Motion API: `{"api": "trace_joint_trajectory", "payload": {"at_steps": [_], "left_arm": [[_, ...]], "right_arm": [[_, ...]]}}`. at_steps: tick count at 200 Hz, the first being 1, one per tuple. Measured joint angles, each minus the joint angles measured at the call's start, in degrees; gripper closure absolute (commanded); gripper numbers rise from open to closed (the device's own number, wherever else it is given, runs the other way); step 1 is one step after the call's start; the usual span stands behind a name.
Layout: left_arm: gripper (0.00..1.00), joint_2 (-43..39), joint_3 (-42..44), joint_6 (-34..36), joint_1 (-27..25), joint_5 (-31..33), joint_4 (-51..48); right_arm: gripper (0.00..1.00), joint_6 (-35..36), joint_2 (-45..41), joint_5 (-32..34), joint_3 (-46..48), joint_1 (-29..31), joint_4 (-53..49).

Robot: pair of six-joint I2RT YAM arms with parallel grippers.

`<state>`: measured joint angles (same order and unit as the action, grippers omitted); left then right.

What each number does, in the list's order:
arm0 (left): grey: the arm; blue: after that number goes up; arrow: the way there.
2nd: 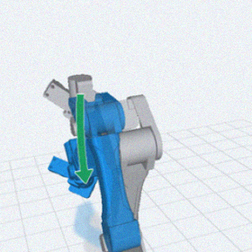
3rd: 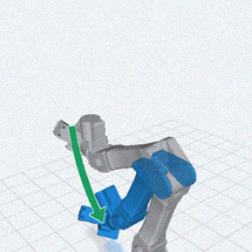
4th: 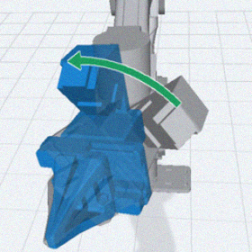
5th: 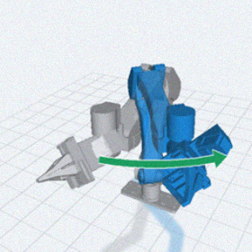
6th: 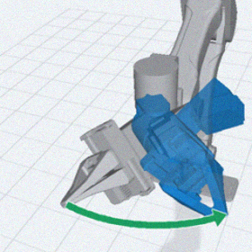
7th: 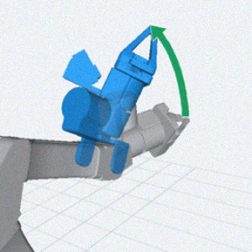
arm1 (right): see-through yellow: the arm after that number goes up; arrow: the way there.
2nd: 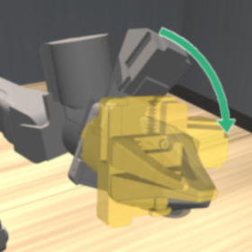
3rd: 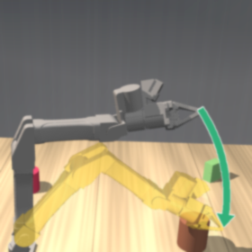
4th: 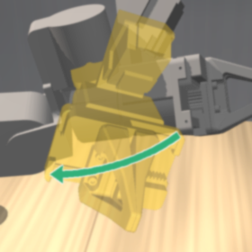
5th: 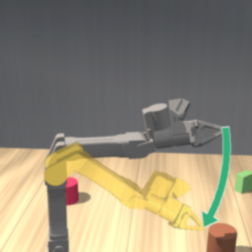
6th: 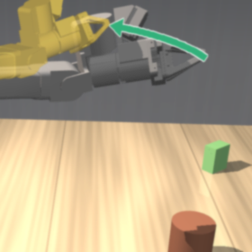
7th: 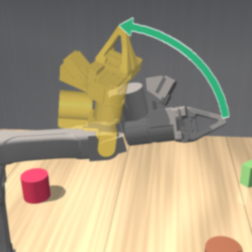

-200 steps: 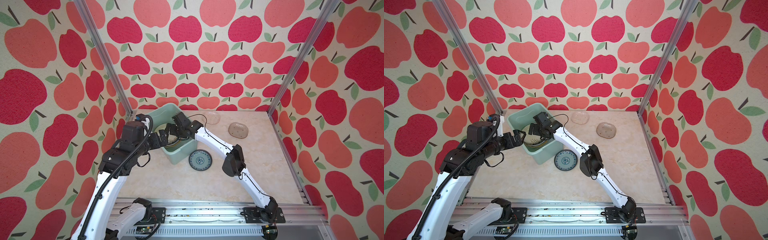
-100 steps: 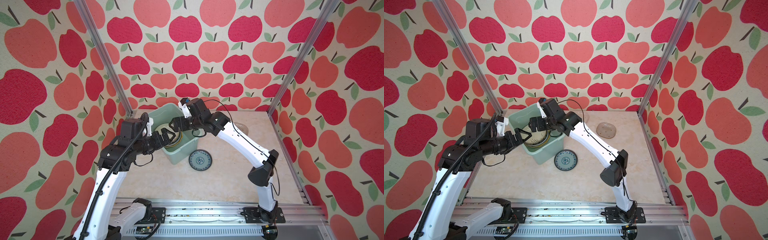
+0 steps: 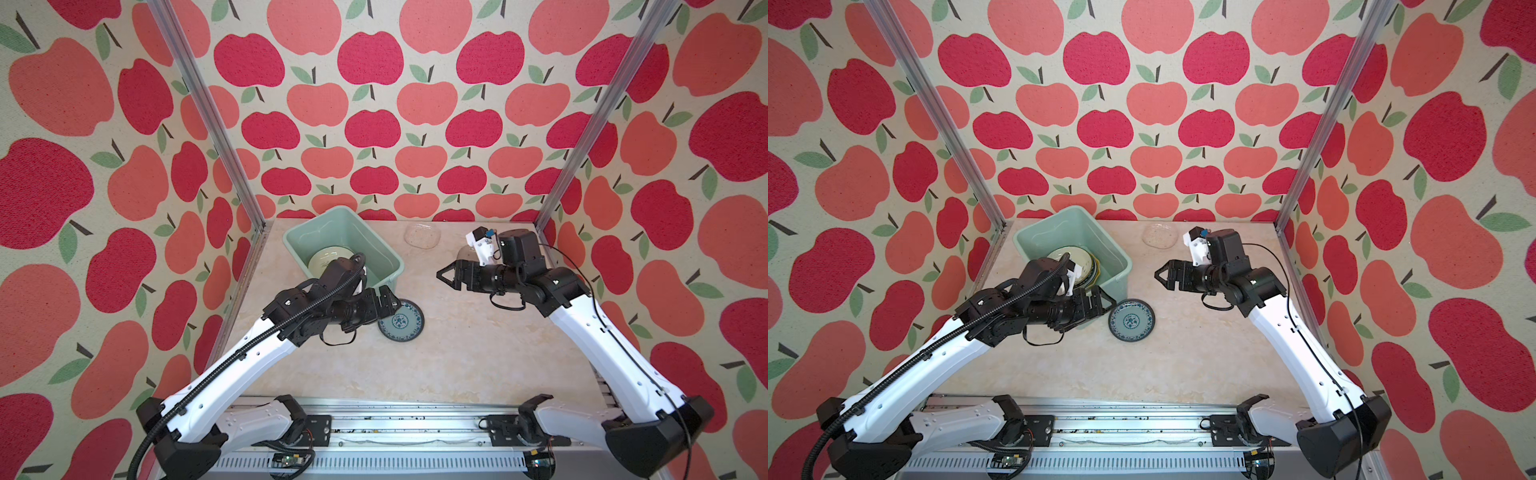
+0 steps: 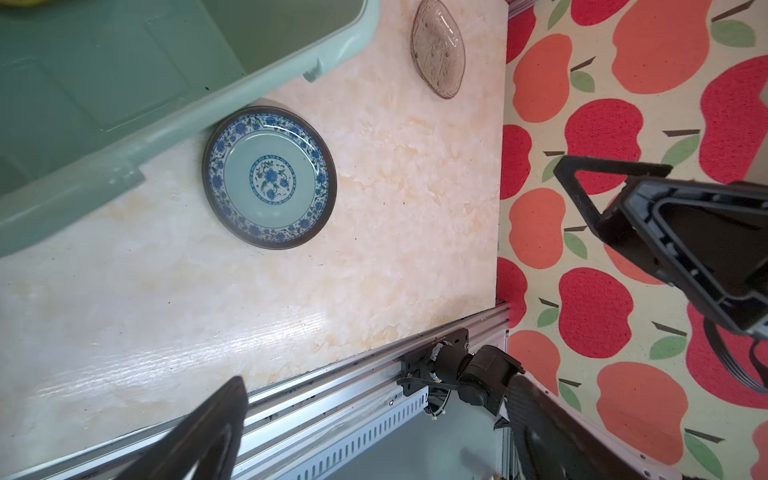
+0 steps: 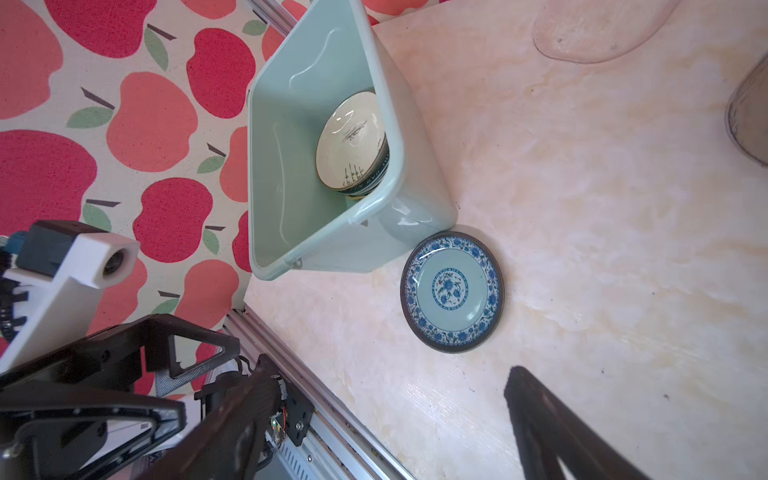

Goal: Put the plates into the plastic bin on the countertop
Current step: 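Move both grippers toward the blue-and-white plate on the table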

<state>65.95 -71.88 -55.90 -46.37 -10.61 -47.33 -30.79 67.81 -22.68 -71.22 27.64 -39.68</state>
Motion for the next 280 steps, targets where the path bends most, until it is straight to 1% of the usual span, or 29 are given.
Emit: {"api": "trace_joint_trajectory", "payload": {"at_steps": [27,50,66,100,125,166,203,242,267,280], "left_arm": [[0.01,2.86,4.26,-3.76,-3.19,4.31,4.11],[0.01,4.24,7.41,-6.03,-3.76,6.40,7.04],[0.01,5.81,8.04,-6.71,-3.76,7.26,7.61],[0.01,11.85,8.04,-7.02,-3.74,7.13,9.42],[0.00,16.06,9.03,-6.97,-2.80,4.37,12.44],[0.00,19.71,9.94,-5.35,-0.81,-3.21,18.03],[0.00,23.96,9.94,-5.73,0.92,-5.81,19.34],[0.00,24.70,8.28,-6.38,-0.20,-4.46,15.72],[0.00,24.30,3.91,-6.43,-2.14,-1.11,11.41],[0.01,22.84,2.14,-7.04,-3.28,1.05,8.94]], "right_arm": [[0.11,-0.39,-0.50,-3.74,6.62,-3.58,1.31],[0.11,-0.79,0.00,-5.92,10.73,-4.72,3.06],[0.11,-0.92,0.83,-7.30,12.57,-4.92,4.87],[0.12,-1.70,4.39,-9.97,16.28,-5.07,9.22],[0.12,-2.80,8.13,-12.55,18.38,-6.23,11.69],[0.13,-4.57,15.06,-16.37,18.53,-7.08,14.60],[0.15,-5.97,21.90,-18.60,18.40,-7.08,15.30],[0.15,-6.03,26.34,-18.82,14.56,-6.86,13.68],[0.17,-5.31,28.11,-18.80,11.89,-6.64,13.11],[0.18,-4.61,28.79,-18.80,11.13,-6.64,13.03]]}}
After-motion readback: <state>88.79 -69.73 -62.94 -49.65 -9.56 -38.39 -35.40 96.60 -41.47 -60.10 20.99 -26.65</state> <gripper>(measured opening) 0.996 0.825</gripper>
